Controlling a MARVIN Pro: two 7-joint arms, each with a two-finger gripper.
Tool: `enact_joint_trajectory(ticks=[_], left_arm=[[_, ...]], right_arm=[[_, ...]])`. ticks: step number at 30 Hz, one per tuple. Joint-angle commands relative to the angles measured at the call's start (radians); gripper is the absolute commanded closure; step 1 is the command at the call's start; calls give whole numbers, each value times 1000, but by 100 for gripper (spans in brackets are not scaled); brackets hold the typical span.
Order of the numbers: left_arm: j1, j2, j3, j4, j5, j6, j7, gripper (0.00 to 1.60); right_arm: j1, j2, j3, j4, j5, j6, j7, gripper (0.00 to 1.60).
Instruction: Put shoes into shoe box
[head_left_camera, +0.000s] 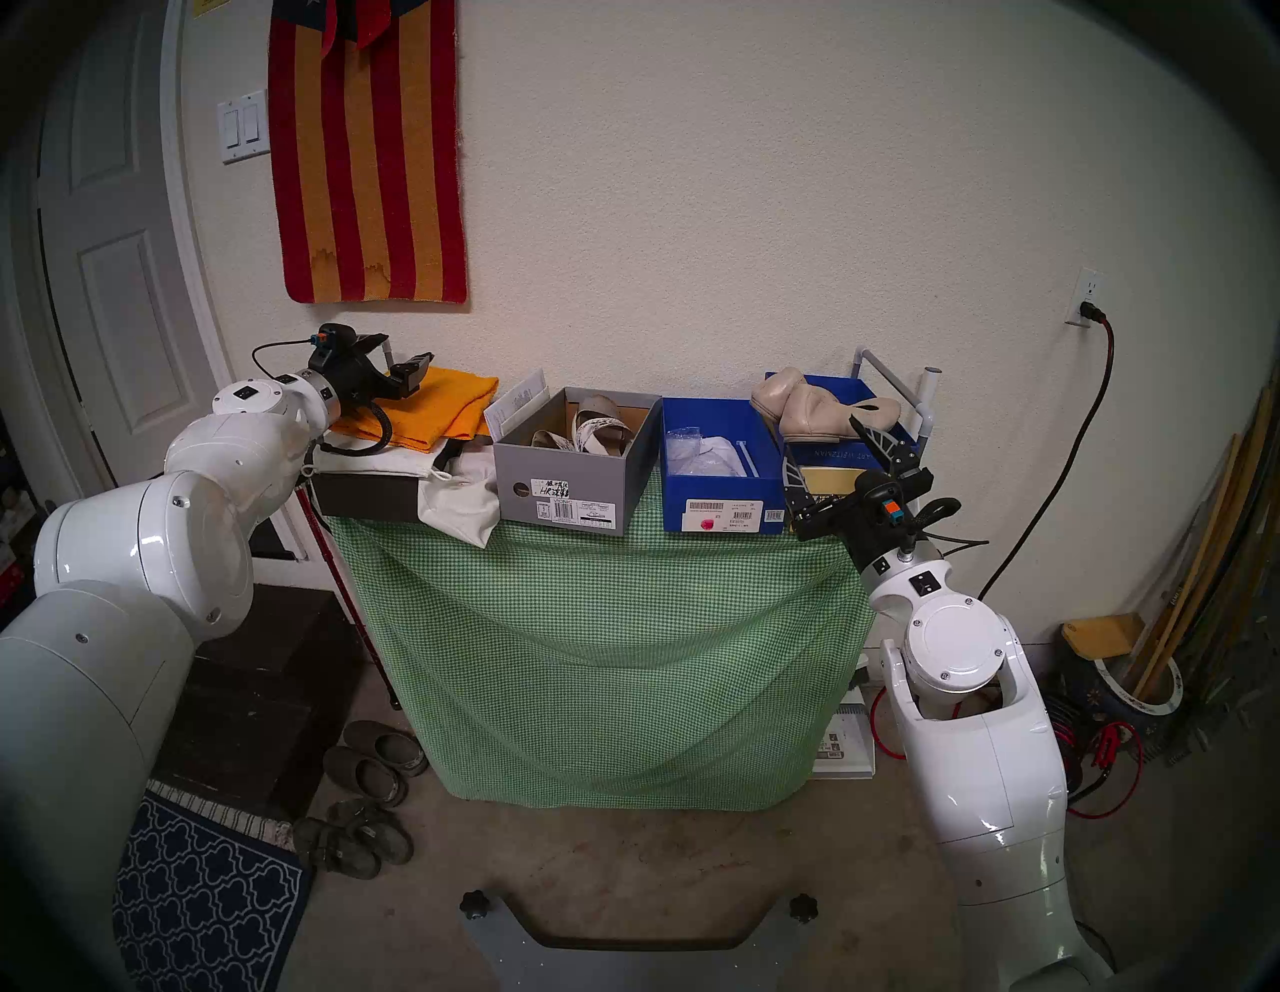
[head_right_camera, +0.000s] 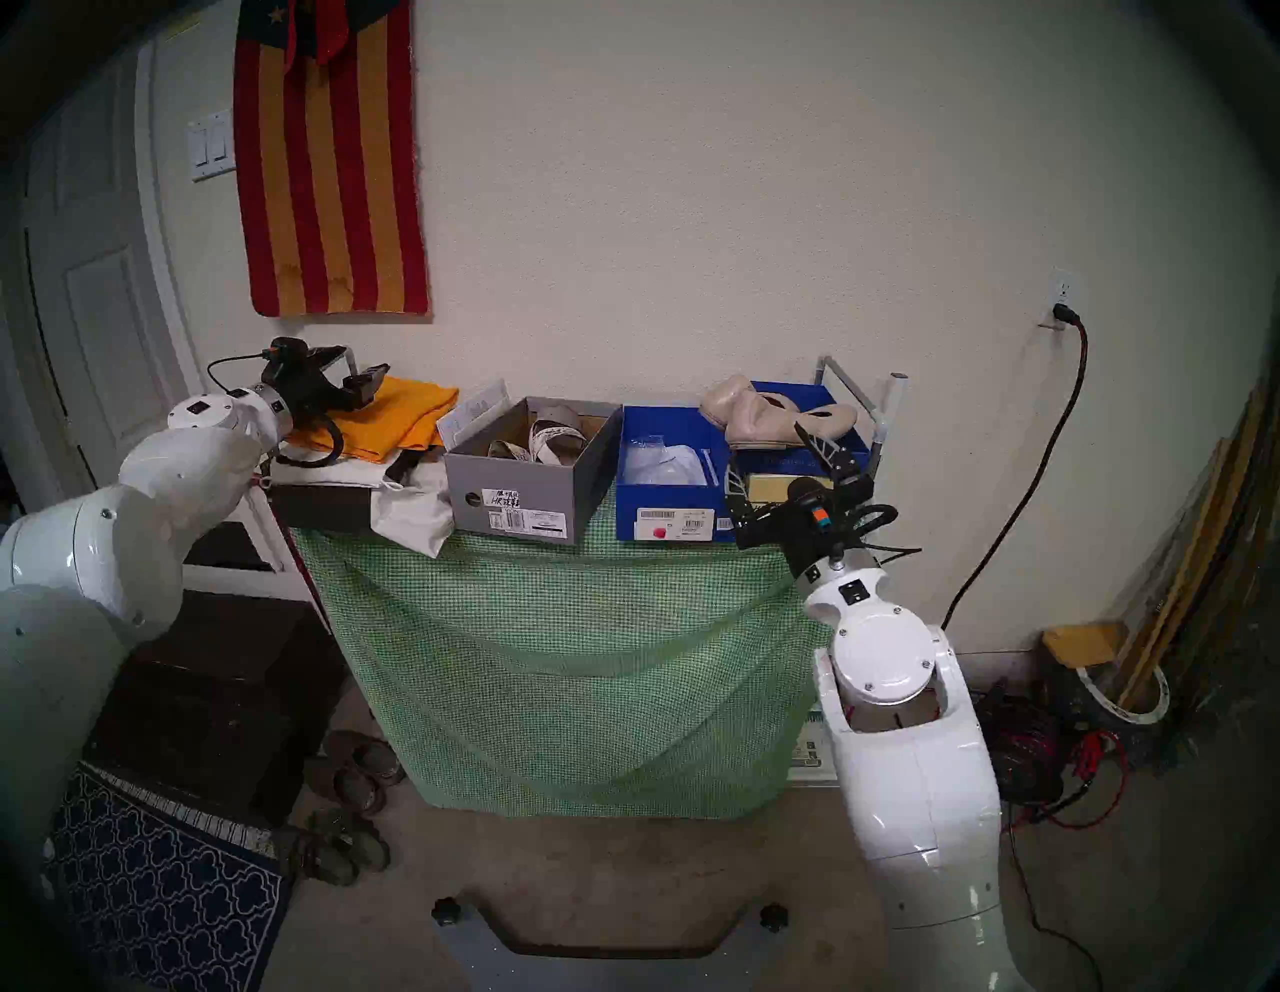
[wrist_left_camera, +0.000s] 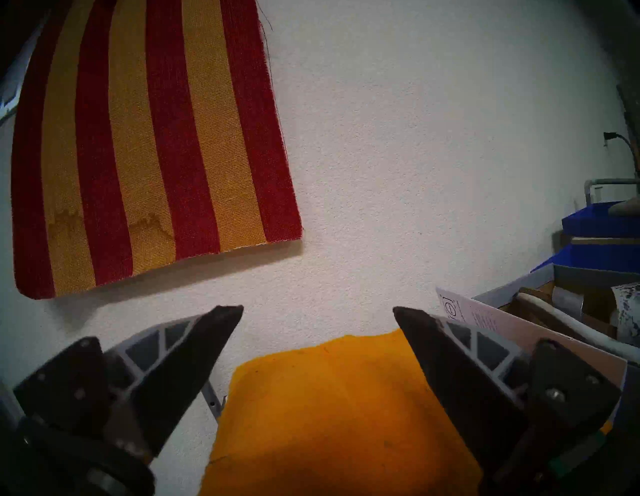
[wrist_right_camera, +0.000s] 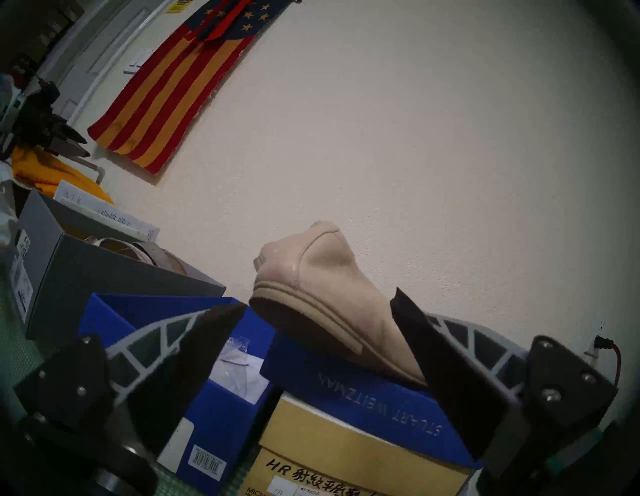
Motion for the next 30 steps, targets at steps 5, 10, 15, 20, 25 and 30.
enact_joint_trajectory(ticks=[5, 10, 15, 20, 25, 30], left_arm=[[23, -1, -16, -27, -15, -53, -12, 0], [36, -1, -26, -40, -23, -77, -21, 0], [50, -1, -35, -54, -30, -99, -30, 0], [63, -2, -44, -68, -38, -119, -38, 0], [78, -4, -54, -85, -46, -140, -46, 0], [93, -5, -64, -102, -53, -159, -53, 0]], right_arm=[[52, 15, -14, 17, -7, 5, 26, 0], [75, 23, -14, 25, -7, 7, 40, 0], [93, 28, -14, 37, -4, 9, 53, 0], [104, 28, -16, 49, 1, 9, 65, 0], [120, 33, -14, 60, 8, 8, 76, 0], [139, 32, -17, 66, 15, 4, 85, 0]])
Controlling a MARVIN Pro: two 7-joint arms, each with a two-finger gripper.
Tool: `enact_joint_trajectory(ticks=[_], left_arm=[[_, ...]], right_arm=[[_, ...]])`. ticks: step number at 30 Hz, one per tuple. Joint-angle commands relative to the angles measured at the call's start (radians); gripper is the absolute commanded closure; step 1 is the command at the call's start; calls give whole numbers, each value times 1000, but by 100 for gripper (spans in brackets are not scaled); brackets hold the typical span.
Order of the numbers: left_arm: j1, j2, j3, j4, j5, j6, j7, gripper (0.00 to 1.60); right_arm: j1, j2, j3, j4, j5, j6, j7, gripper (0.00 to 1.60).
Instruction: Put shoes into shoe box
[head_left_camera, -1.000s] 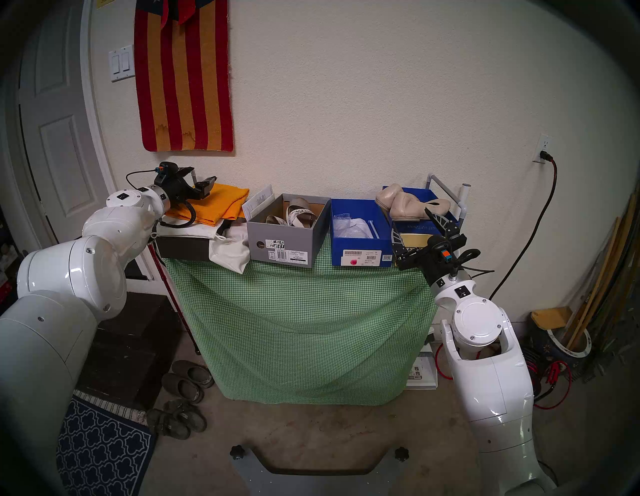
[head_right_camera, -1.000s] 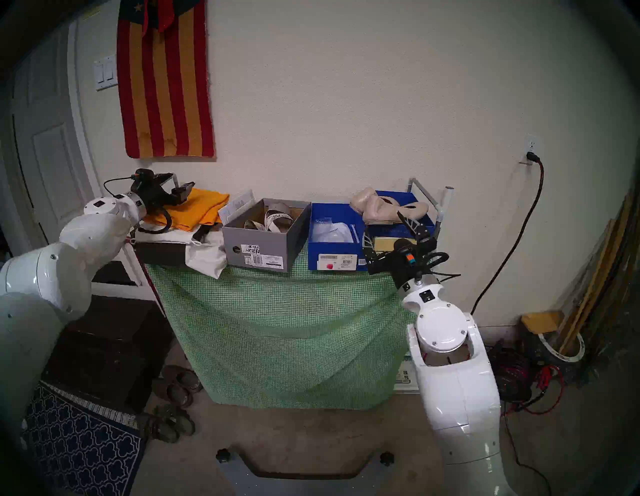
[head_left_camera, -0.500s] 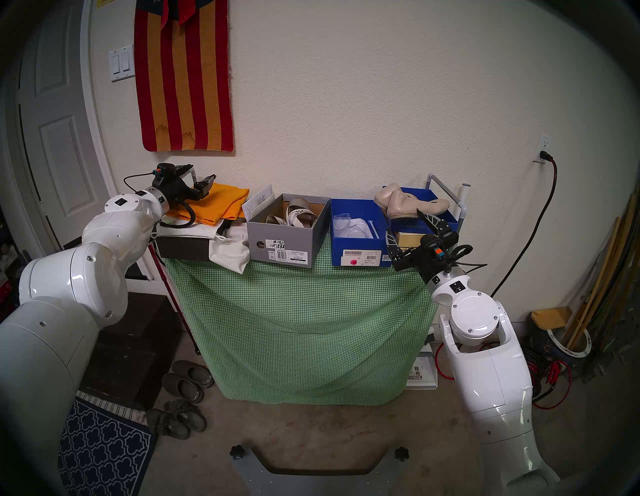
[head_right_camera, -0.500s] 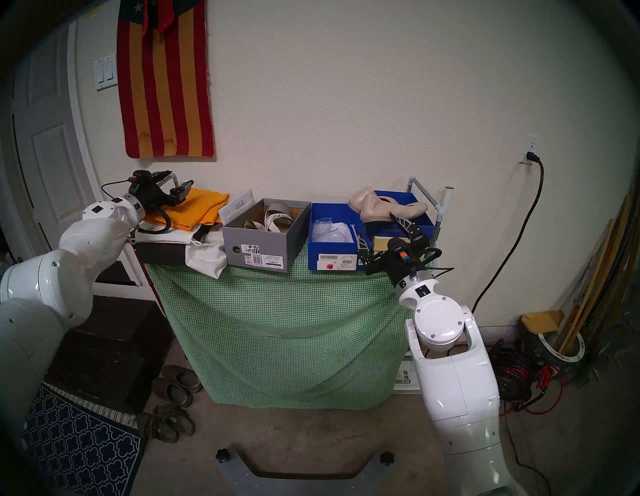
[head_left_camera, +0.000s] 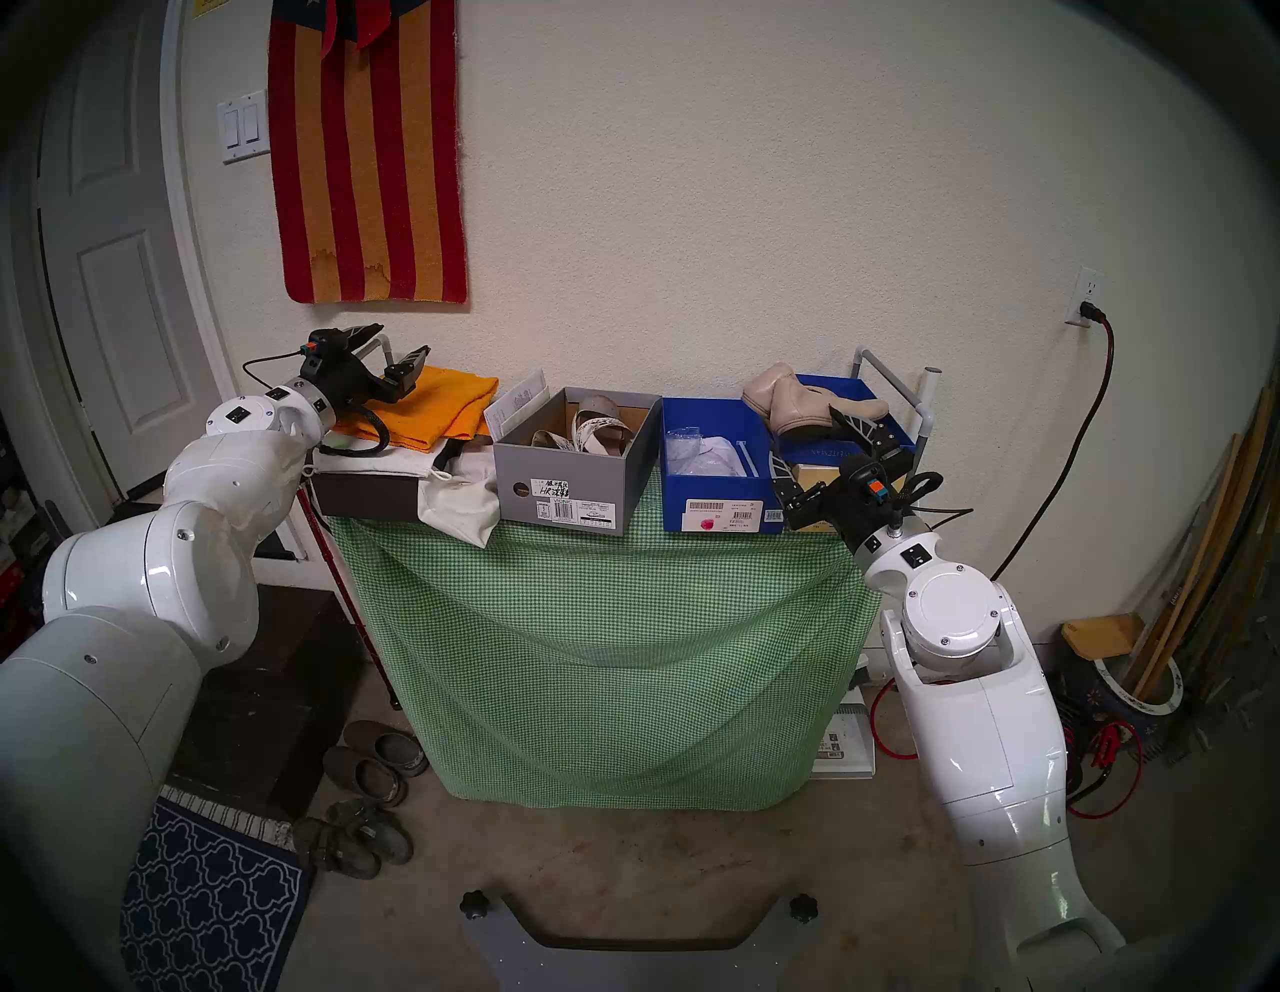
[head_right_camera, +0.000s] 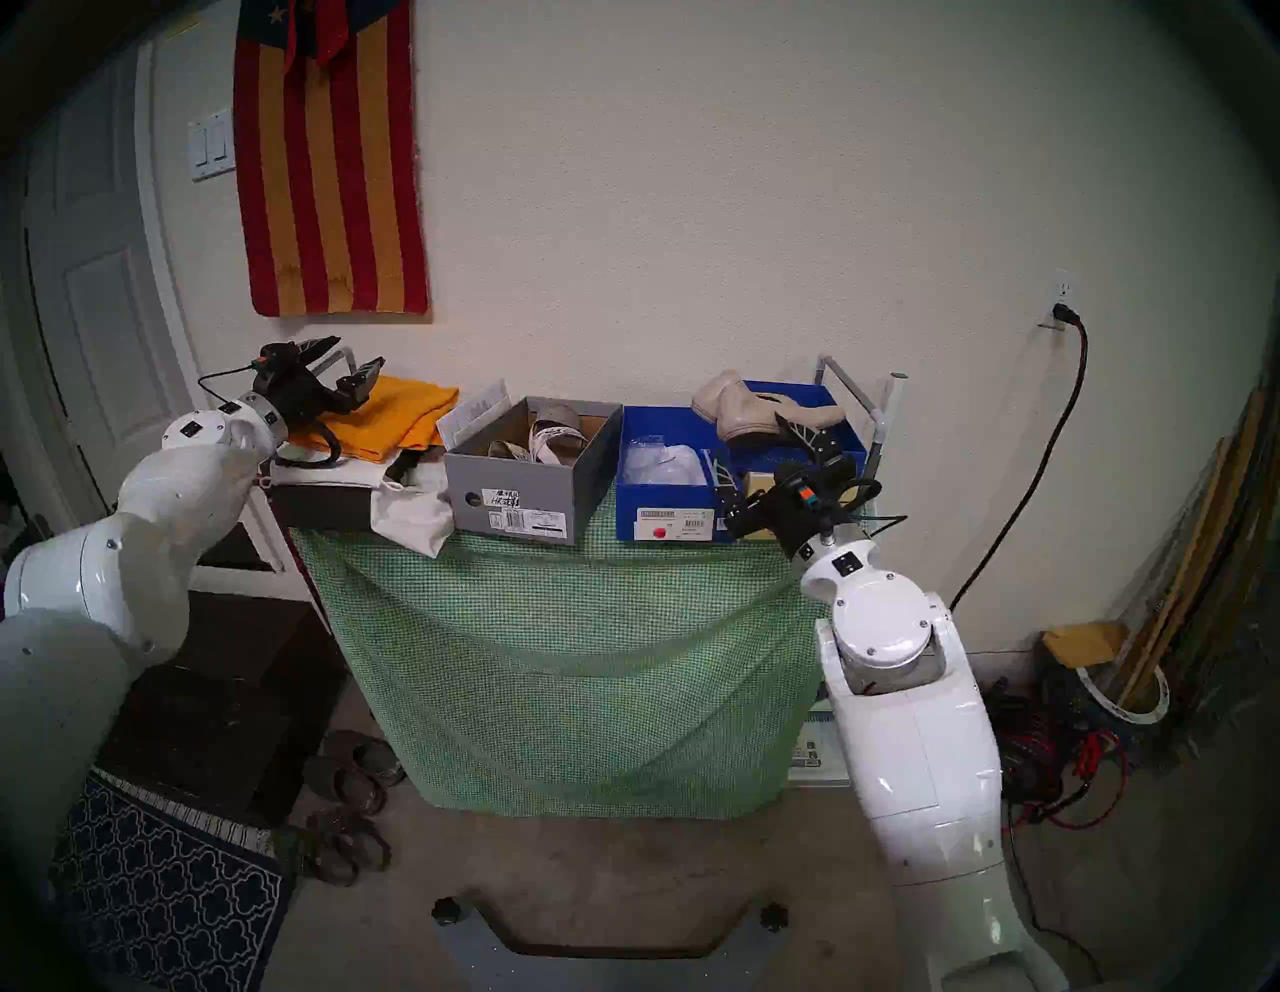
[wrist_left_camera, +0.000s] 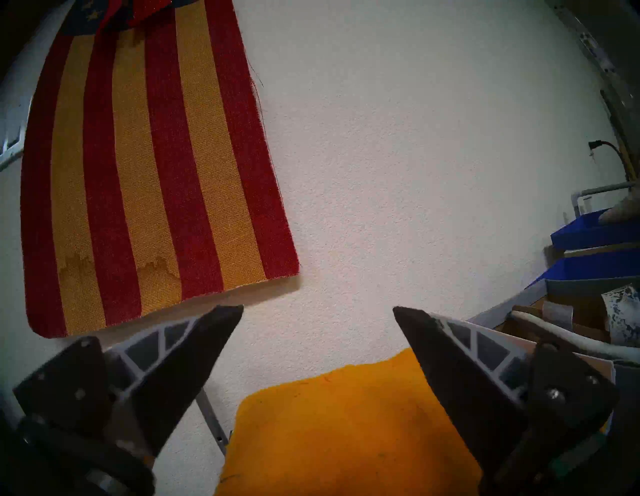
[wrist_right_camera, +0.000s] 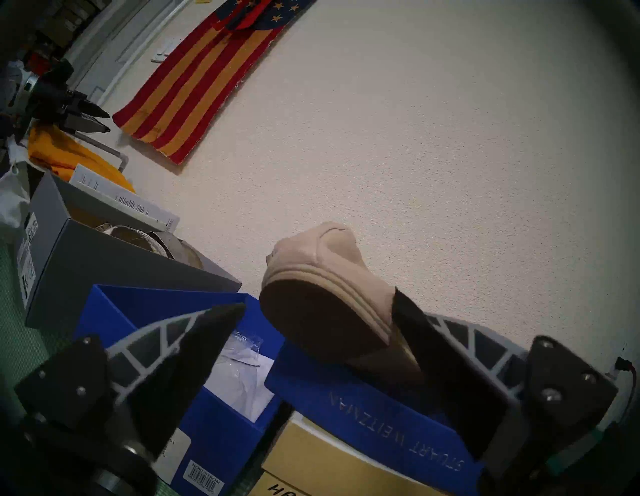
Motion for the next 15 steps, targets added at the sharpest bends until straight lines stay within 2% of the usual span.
enact_joint_trajectory(ticks=[1, 4, 5, 6, 8, 9, 10, 15], left_arm=[[19, -6, -10, -28, -12, -29, -3, 0], [29, -8, -17, -39, -16, -40, -8, 0], [33, -8, -19, -44, -18, -45, -9, 0], [36, -9, -21, -48, -19, -48, -10, 0], [43, -10, -25, -56, -22, -55, -12, 0], [47, -11, -28, -62, -24, -59, -14, 0], [50, -12, -30, -66, -26, -62, -15, 0], [68, -16, -41, -90, -33, -79, -20, 0]], right_arm=[[36, -6, -4, -1, 11, -7, 6, 0], [42, -8, -9, 4, 17, -10, 13, 0], [43, -8, -11, 5, 19, -11, 15, 53], [44, -8, -12, 6, 20, -12, 17, 84], [46, -8, -14, 11, 22, -13, 22, 104], [47, -9, -15, 13, 24, -14, 24, 131], [48, -9, -15, 15, 25, -15, 26, 145], [51, -9, -17, 26, 31, -19, 37, 160]])
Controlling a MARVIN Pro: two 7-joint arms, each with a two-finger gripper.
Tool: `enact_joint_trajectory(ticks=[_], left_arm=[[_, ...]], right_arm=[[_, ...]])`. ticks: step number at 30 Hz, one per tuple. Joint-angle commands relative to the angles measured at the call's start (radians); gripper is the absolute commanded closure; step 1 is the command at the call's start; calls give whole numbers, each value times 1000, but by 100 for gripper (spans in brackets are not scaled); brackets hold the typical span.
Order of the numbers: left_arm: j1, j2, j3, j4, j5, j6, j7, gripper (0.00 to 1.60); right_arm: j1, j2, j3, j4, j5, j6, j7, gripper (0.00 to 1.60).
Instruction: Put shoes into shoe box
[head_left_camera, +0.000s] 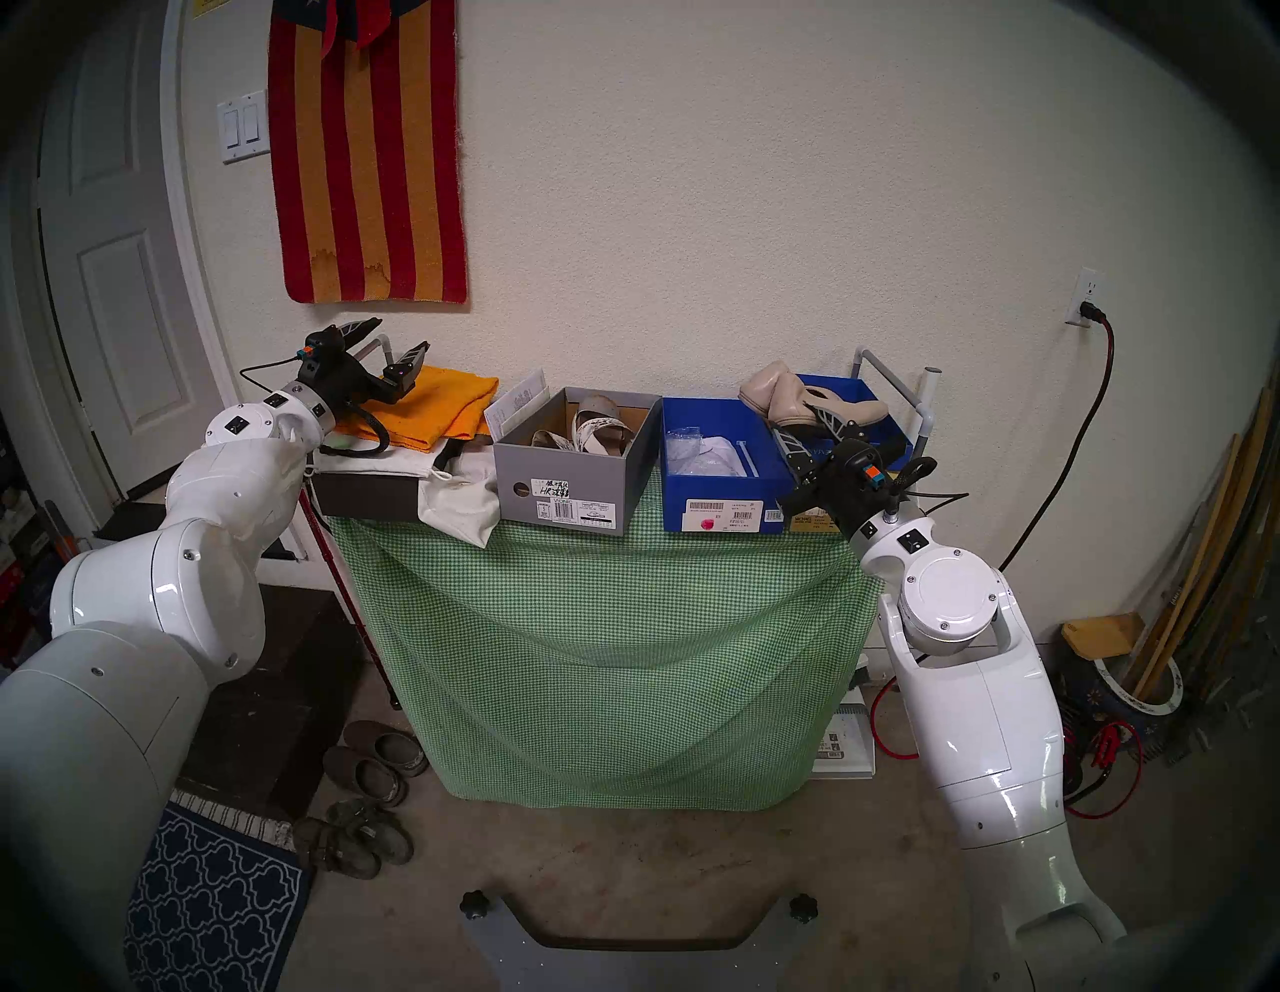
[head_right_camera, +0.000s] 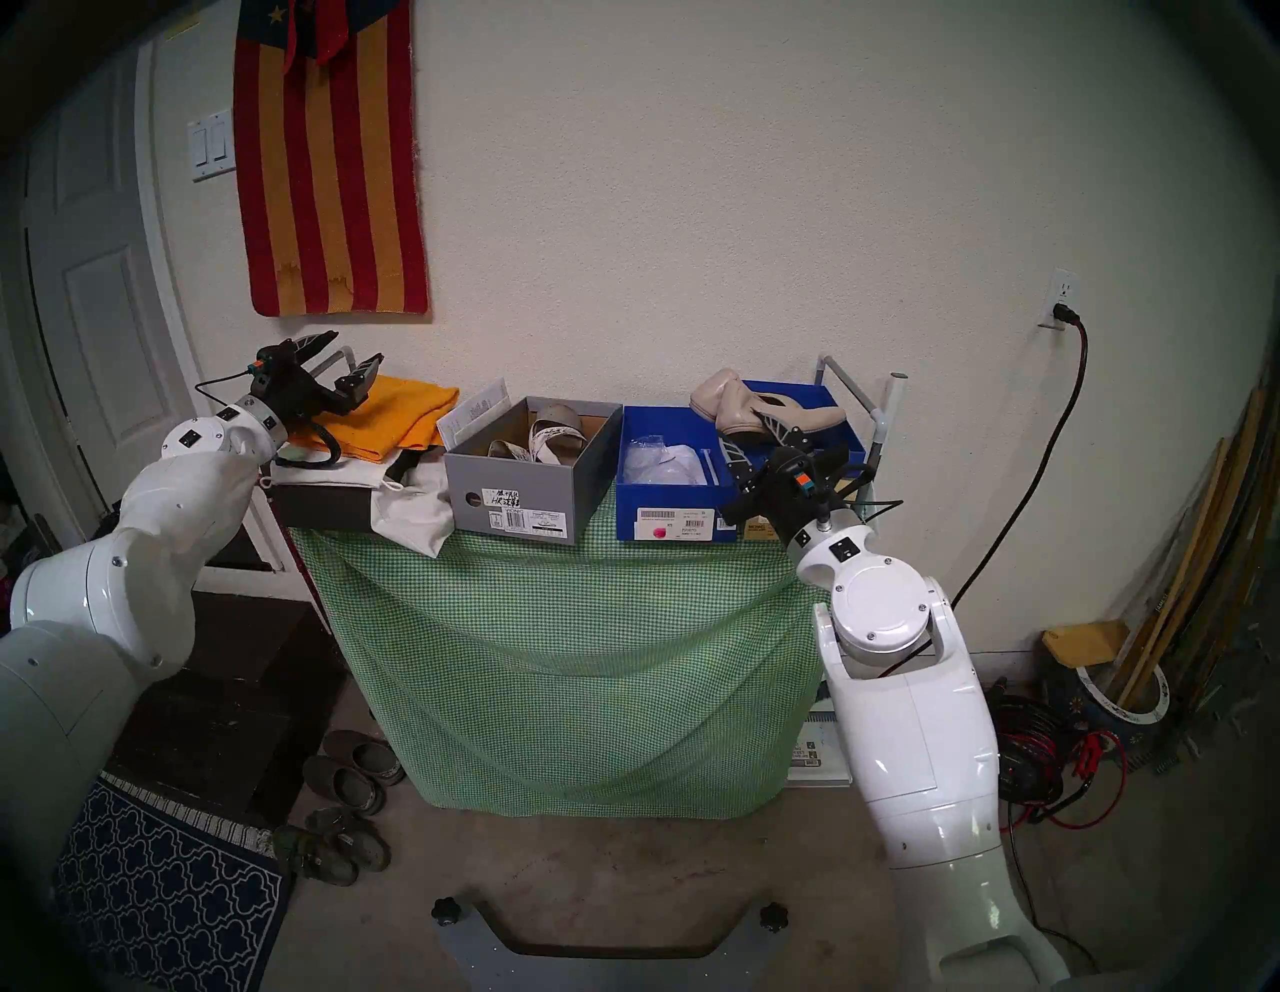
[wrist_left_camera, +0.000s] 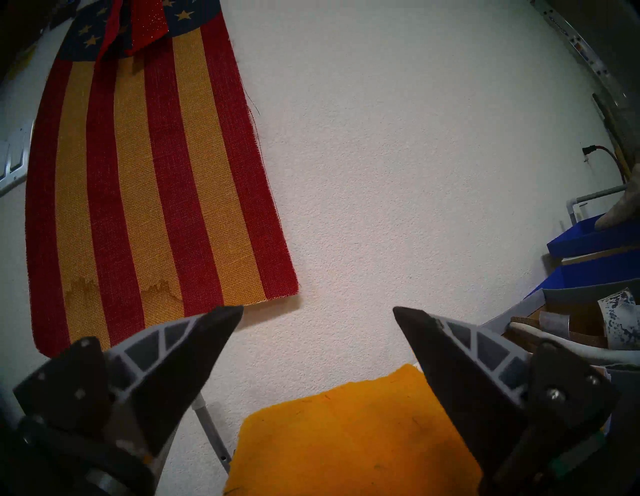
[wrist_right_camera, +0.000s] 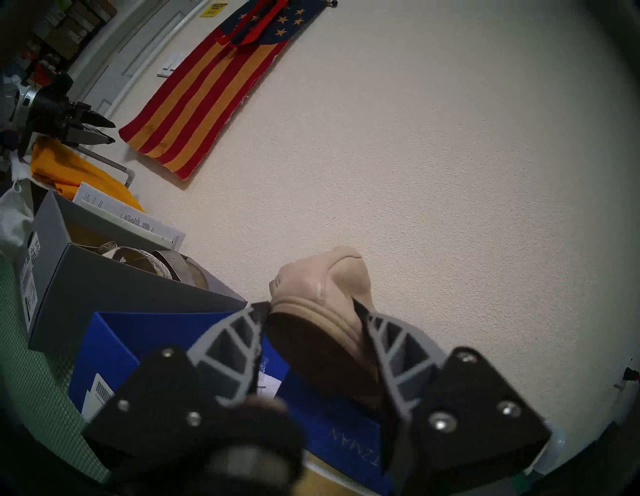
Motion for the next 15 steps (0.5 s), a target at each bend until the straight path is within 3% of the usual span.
enact_joint_trajectory(ticks=[1, 15], left_arm=[[26, -7, -12, -37, -12, -26, -1, 0], [82, -21, -44, -116, -33, -64, -12, 0]], right_arm=[[13, -4, -4, 9, 10, -6, 8, 160], [22, -12, 12, 26, 32, -43, 13, 160]])
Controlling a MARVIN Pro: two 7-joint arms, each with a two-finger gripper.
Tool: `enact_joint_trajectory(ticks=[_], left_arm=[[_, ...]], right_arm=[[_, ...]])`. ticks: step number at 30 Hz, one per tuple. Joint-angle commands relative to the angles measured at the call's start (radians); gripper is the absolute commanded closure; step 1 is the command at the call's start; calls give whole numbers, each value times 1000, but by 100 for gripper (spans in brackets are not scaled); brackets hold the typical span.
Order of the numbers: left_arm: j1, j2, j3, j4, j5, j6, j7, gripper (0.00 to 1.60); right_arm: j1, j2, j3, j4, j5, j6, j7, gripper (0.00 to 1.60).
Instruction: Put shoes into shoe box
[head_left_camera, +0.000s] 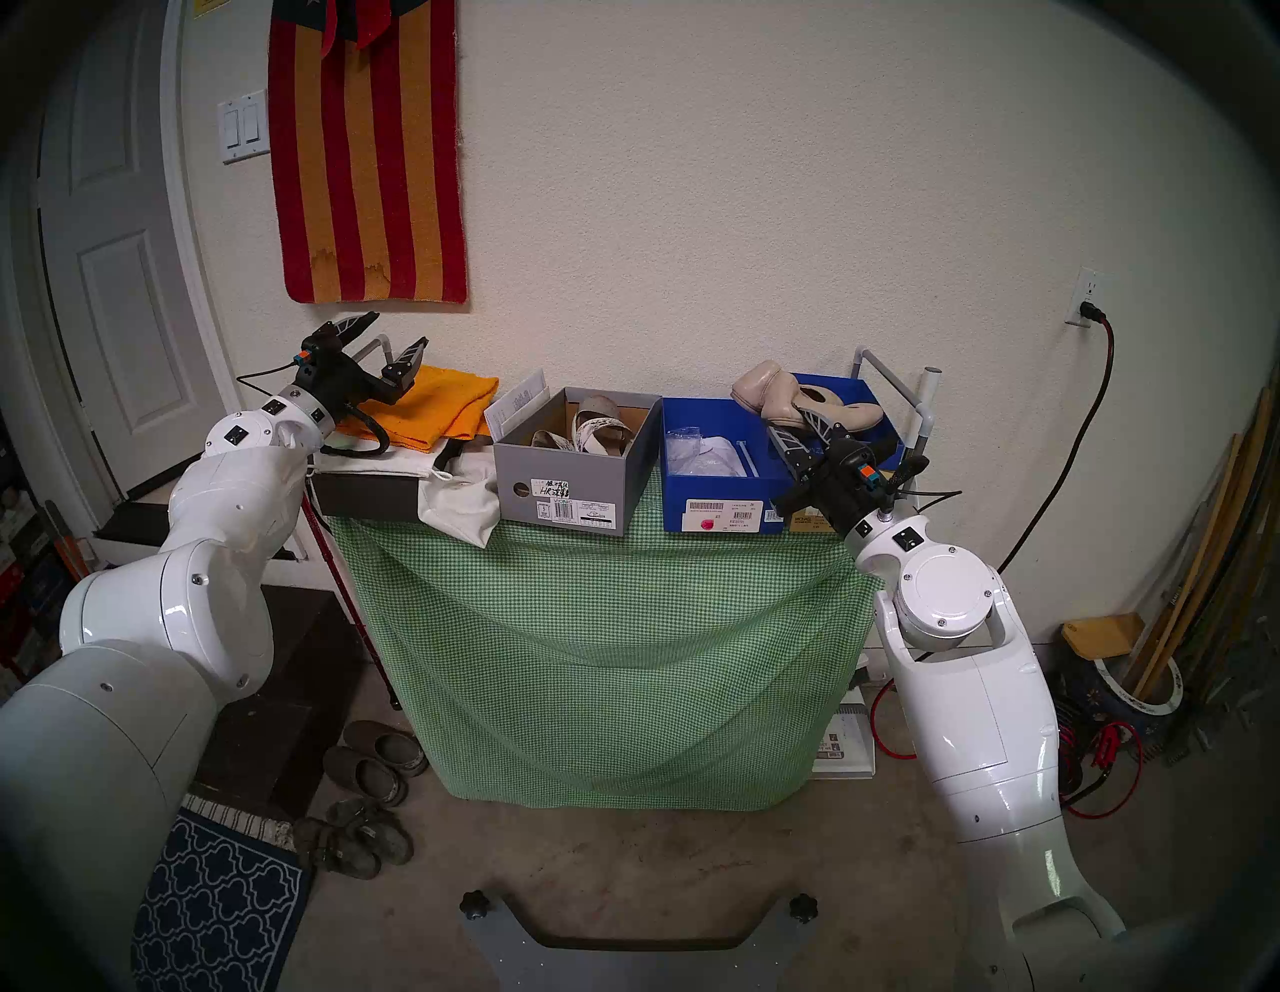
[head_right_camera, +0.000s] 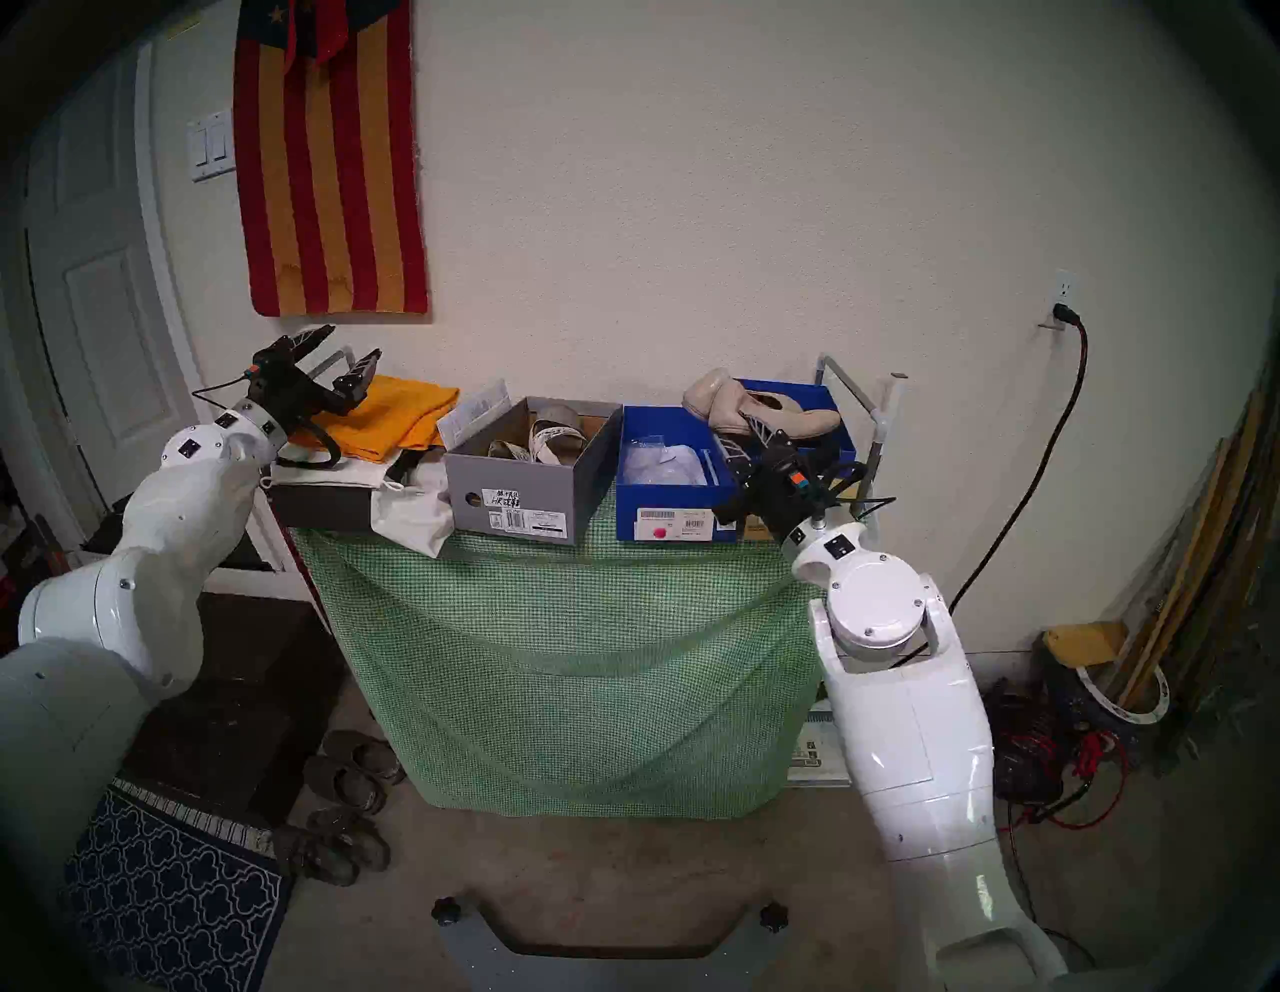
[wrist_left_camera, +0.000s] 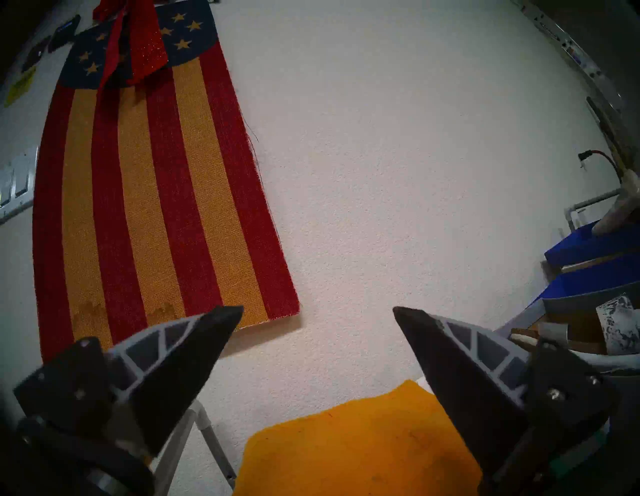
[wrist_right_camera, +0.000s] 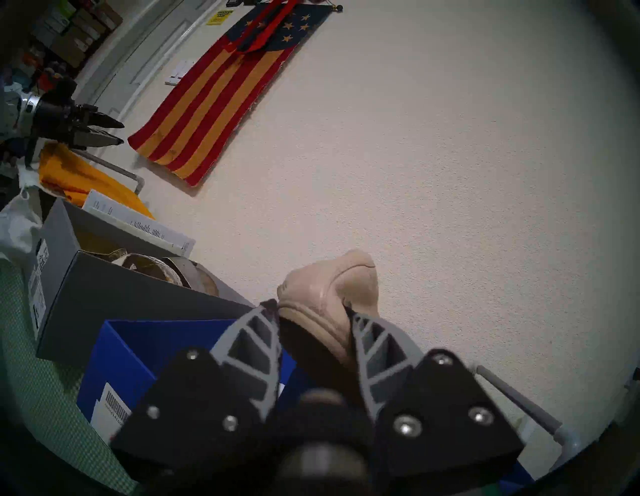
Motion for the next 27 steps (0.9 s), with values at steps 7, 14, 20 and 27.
enact_joint_trajectory(ticks=[7, 14, 20, 27], left_arm=[[59, -17, -26, -86, -21, -32, 1, 0], [92, -28, -41, -137, -32, -43, 2, 0], [122, -37, -53, -183, -39, -51, 5, 0], [158, -50, -67, -241, -46, -57, 14, 0]], right_arm=[[17, -22, 31, -6, 21, -36, -31, 160], [24, -38, 41, -21, 22, -67, -59, 160], [23, -45, 35, -32, 12, -98, -76, 160], [33, -50, 16, -53, -16, -147, -99, 160]])
